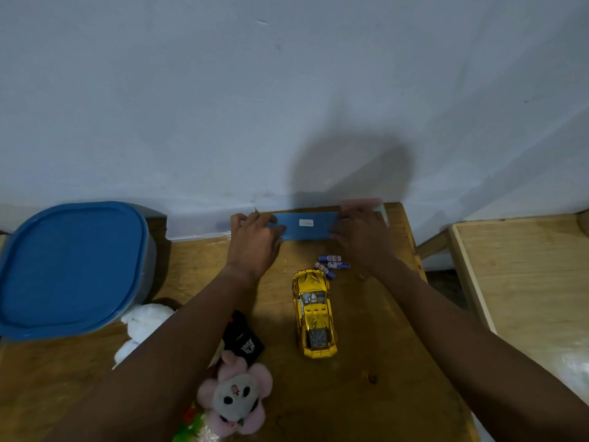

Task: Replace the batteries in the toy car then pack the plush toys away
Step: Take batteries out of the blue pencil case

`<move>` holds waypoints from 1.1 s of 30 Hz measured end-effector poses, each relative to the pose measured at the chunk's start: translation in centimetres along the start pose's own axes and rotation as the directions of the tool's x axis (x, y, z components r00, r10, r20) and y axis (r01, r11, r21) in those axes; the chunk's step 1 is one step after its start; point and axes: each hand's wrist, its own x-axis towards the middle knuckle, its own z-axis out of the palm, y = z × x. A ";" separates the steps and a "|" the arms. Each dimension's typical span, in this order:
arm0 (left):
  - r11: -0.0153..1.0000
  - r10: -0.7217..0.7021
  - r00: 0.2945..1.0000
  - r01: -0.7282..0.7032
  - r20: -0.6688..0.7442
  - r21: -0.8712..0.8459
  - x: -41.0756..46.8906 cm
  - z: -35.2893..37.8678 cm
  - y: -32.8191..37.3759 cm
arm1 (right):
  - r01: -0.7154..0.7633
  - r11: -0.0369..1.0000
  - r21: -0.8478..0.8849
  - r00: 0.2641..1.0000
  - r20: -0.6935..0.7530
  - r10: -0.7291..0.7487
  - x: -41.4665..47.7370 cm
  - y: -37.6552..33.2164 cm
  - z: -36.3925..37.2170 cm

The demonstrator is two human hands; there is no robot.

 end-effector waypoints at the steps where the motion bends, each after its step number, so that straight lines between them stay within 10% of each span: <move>1: 1.000 -0.009 1.000 0.009 0.004 0.003 0.2 0.0 0.0 | -0.002 1.000 -0.014 1.000 0.001 0.002 0.2 0.0 0.1; 17: 0.938 -0.243 0.969 0.227 -0.032 -0.263 0.1 -0.4 -0.8 | -0.078 0.987 -0.137 0.996 -0.048 0.072 1.8 -4.8 0.4; 24: 0.514 -0.748 0.659 0.649 0.078 -0.561 -3.8 -1.9 -5.6 | 0.290 0.935 0.204 0.946 0.084 -0.312 5.7 -15.6 2.3; 33: 0.267 -0.836 0.528 0.627 0.147 -0.732 -5.4 0.2 -9.0 | 0.528 0.820 -0.222 0.839 0.288 -0.463 8.5 -20.6 4.6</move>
